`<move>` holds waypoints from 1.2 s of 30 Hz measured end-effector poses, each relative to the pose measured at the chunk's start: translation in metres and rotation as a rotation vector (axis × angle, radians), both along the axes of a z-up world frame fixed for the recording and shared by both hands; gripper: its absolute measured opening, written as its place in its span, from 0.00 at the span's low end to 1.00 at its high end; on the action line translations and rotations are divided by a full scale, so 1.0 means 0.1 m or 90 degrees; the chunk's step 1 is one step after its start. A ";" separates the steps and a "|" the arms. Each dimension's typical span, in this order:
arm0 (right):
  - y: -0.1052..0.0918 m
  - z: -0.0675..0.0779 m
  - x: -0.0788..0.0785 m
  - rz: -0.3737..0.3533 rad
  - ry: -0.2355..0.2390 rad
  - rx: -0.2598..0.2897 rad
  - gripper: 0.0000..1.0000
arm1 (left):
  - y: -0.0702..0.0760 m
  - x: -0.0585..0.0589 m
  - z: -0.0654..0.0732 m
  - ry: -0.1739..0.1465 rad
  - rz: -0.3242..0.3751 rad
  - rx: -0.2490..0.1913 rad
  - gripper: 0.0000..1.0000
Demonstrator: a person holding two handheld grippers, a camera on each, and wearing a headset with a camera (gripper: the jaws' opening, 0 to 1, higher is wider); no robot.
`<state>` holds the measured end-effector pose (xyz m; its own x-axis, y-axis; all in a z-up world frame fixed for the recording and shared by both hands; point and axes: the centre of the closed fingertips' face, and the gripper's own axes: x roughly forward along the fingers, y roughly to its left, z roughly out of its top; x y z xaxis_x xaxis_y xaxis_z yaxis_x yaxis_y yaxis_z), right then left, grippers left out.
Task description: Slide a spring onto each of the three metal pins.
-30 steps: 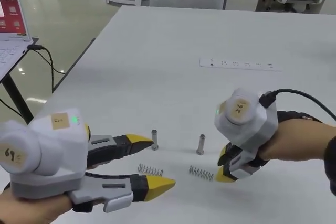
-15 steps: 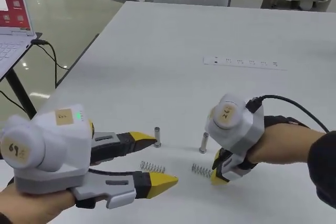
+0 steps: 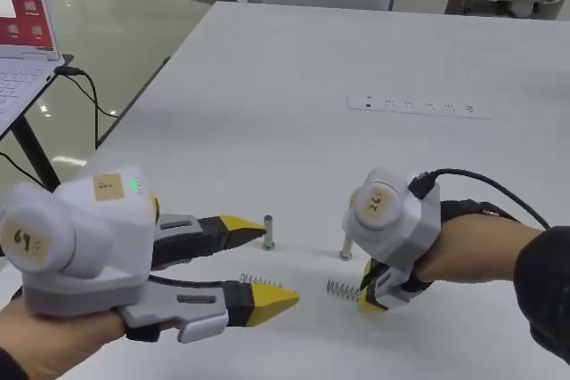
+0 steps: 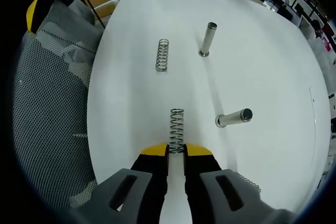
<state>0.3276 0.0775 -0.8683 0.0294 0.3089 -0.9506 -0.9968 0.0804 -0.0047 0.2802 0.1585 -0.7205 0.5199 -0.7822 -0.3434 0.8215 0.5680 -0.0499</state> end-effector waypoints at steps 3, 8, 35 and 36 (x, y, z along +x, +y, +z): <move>0.00 0.02 0.00 0.002 -0.001 0.002 0.08 | 0.01 0.01 0.01 -0.003 -0.002 0.003 0.40; -0.03 0.08 -0.01 0.012 0.001 0.000 0.07 | 0.01 0.02 0.00 -0.002 -0.008 0.012 0.40; 0.08 0.83 -0.12 0.066 -0.004 0.035 0.07 | -0.28 0.22 -0.19 0.025 -0.074 0.024 0.33; 0.08 0.84 -0.13 0.068 -0.003 0.036 0.07 | -0.29 0.22 -0.19 0.025 -0.075 0.025 0.33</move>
